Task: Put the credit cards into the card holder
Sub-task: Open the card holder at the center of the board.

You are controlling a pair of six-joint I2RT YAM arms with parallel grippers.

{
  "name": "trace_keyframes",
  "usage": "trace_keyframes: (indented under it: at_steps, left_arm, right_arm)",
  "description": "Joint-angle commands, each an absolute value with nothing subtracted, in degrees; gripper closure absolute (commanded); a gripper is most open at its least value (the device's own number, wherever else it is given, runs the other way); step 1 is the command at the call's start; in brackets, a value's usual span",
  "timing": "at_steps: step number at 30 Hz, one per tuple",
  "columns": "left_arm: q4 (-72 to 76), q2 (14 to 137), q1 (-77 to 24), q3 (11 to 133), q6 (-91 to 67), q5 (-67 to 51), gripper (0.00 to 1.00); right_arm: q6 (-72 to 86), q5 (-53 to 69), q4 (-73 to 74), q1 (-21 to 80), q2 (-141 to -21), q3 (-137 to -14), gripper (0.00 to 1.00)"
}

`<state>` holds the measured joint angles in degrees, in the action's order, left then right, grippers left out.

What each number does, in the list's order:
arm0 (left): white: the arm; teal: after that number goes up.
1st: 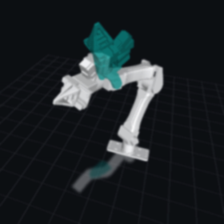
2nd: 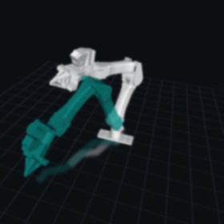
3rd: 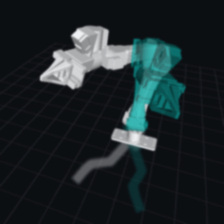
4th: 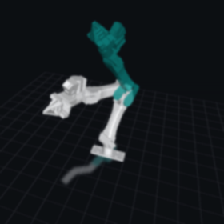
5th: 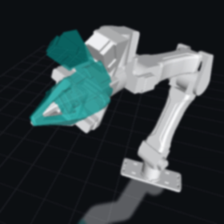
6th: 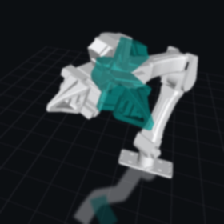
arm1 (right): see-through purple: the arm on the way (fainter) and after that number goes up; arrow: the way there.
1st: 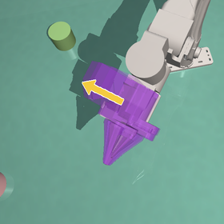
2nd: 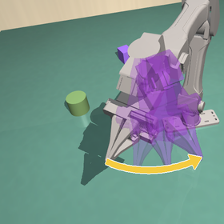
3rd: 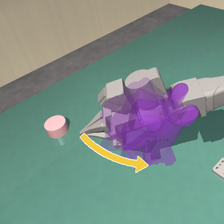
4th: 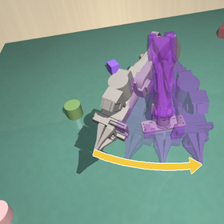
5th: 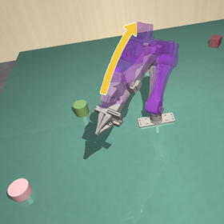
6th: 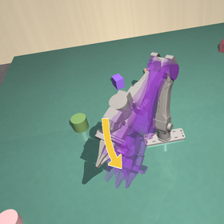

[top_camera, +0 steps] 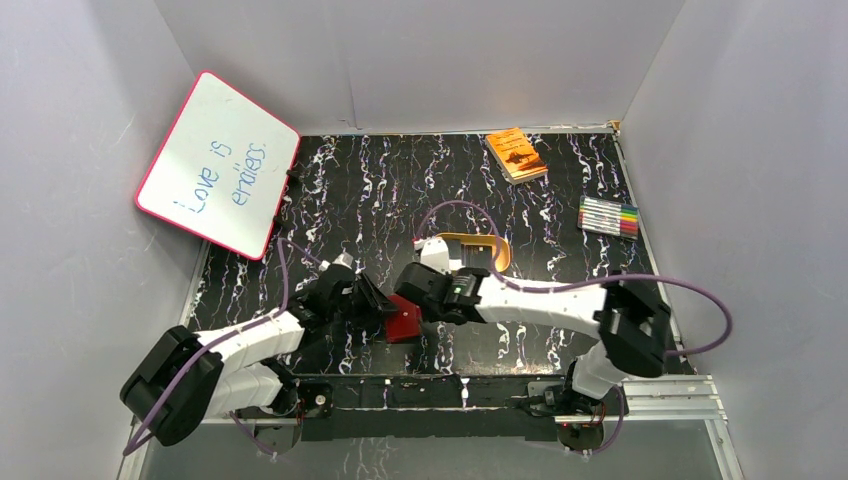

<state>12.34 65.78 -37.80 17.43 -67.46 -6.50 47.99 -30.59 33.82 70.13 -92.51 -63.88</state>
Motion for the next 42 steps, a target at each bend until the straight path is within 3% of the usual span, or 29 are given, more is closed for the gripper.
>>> trace_keyframes:
  at_steps: [1, 4, 16, 33, 38, 42]
  left_arm:
    - [4.02, 65.39, -37.70, 18.97, -61.80, -8.65, 0.60]
    - [2.93, 64.03, -37.72, 20.34, -60.83, -10.05, 0.48]
    - [2.48, 59.59, -37.95, 22.29, -58.10, -13.48, 0.17]
    - [4.59, 64.04, -41.39, 27.34, -57.35, -13.77, 0.15]
    - [2.94, 65.65, -41.37, 26.48, -57.28, -12.21, 0.23]
    - [1.58, 66.80, -41.40, 25.02, -57.18, -9.69, 0.38]
  right_arm:
    - [49.61, -27.65, 29.86, 70.14, -83.69, -59.36, 1.00]
    - [49.47, -26.31, 28.22, 70.14, -79.43, -56.10, 1.00]
    - [47.40, -23.47, 19.79, 70.14, -70.41, -49.15, 1.00]
    - [45.92, -19.72, 13.82, 70.14, -68.38, -49.56, 1.00]
    - [45.91, -20.71, 14.91, 70.13, -67.58, -49.34, 1.00]
    - [46.38, -21.28, 15.47, 70.13, -66.48, -48.25, 1.00]
